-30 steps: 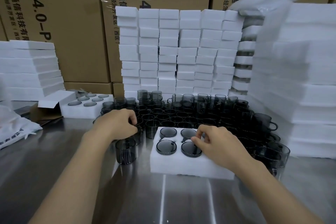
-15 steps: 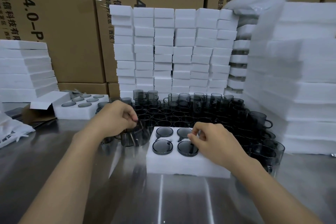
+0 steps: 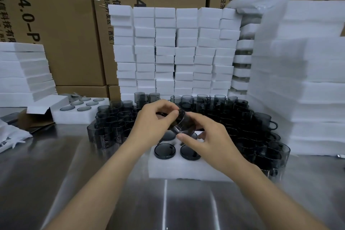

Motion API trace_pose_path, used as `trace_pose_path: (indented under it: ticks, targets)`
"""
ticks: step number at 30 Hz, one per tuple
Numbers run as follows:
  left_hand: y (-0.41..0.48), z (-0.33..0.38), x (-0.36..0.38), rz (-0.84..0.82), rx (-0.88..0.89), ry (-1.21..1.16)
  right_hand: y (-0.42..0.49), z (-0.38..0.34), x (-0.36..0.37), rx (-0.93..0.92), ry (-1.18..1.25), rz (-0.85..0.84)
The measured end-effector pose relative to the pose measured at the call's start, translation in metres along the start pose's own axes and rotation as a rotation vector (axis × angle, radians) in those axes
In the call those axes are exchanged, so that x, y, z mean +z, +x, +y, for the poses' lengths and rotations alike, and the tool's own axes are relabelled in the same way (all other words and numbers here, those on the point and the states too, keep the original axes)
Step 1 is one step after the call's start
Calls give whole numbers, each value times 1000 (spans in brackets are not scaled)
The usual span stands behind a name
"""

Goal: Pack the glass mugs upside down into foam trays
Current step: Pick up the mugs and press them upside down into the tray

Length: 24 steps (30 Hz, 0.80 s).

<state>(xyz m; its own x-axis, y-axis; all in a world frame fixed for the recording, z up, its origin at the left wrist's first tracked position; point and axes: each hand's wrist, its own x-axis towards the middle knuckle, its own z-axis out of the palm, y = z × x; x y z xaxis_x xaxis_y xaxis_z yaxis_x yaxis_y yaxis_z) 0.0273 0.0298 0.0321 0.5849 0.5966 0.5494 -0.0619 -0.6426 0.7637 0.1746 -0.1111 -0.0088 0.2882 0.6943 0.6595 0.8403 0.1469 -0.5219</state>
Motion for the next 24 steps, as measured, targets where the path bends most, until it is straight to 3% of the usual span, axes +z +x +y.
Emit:
trace_pose_path:
  ticks: [4,7,15,24]
  targets:
    - [-4,6,4,-200,-143,-379,2,-2,-3,32,95,237]
    - [-11,8,17,-309,-61,-414,4,-4,-5,57,153,318]
    - [-9,14,7,-258,31,-444,1,-20,-8,34,302,202]
    - [-8,19,8,-190,-203,-567,1,-24,-15,82,239,238]
